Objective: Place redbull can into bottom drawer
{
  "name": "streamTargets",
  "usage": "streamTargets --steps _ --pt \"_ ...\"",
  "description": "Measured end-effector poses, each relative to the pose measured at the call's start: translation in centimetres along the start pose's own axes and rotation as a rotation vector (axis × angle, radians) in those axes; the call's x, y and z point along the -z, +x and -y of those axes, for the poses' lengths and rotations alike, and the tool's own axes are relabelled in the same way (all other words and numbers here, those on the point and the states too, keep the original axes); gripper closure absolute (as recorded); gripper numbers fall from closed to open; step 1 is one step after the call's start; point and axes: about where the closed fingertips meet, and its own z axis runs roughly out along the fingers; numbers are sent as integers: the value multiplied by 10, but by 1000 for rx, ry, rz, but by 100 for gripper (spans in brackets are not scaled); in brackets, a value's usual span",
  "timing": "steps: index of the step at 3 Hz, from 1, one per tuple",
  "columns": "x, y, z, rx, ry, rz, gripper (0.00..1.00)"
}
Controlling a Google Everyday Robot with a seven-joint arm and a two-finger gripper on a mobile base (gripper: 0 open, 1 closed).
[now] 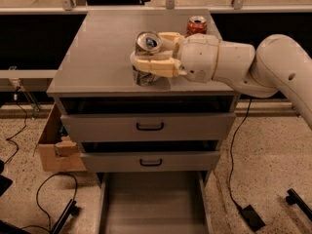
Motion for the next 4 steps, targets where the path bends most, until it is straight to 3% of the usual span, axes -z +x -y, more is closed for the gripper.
streamTargets --steps 1,2,4 --pt "0 0 0 0 0 0 100" --pt "-2 23 -24 -51 -12 -13 100" --pt "35 102 -115 -184 89 22 100"
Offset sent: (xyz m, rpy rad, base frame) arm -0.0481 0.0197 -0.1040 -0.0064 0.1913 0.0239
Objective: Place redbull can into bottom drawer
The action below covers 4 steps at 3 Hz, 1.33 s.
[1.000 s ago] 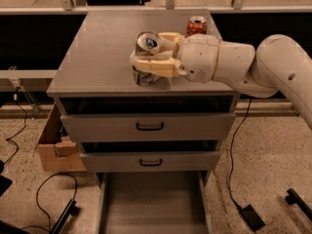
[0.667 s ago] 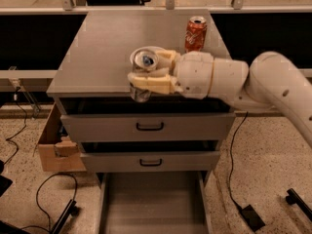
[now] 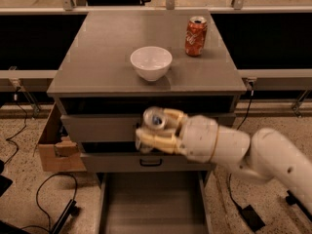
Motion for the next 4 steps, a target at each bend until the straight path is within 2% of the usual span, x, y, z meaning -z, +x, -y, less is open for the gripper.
streamTargets --steps 1,2,3,4 --pt "1 68 -50 -46 -18 6 100" --pt "-1 125 -80 -62 -27 -26 100" --pt "-7 170 -95 -86 -24 -51 100" --pt "-8 177 -97 -93 -20 -54 100"
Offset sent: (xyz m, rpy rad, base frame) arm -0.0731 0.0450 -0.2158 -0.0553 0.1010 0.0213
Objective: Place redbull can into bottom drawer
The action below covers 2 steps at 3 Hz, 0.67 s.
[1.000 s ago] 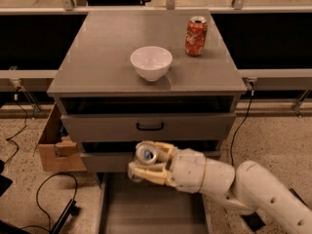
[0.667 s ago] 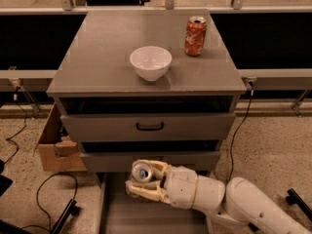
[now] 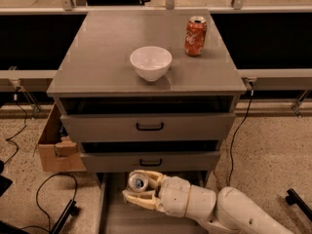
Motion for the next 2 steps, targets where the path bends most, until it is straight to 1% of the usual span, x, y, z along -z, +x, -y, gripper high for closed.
streamTargets --steps 1,2 --pt "-4 12 -1 -29 -10 8 100" --pt "-7 63 5 -70 0 -8 100"
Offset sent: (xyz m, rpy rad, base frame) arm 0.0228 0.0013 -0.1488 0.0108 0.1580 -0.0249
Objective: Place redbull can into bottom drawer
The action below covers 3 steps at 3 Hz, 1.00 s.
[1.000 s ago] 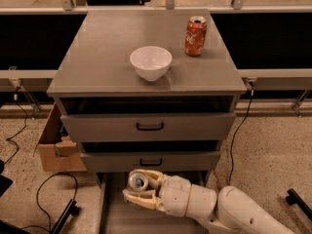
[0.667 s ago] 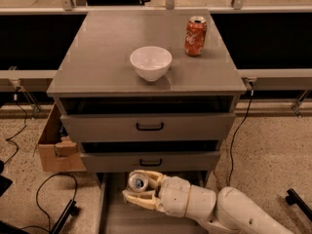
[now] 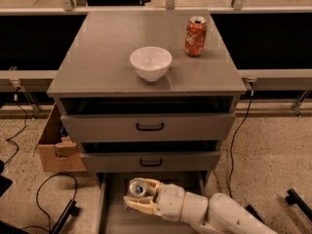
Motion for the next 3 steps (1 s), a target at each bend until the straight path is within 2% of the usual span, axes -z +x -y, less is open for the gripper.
streamTargets --steps 1,3 --pt "7 64 21 -2 47 -39 100" --pt "15 174 68 44 68 -141 100"
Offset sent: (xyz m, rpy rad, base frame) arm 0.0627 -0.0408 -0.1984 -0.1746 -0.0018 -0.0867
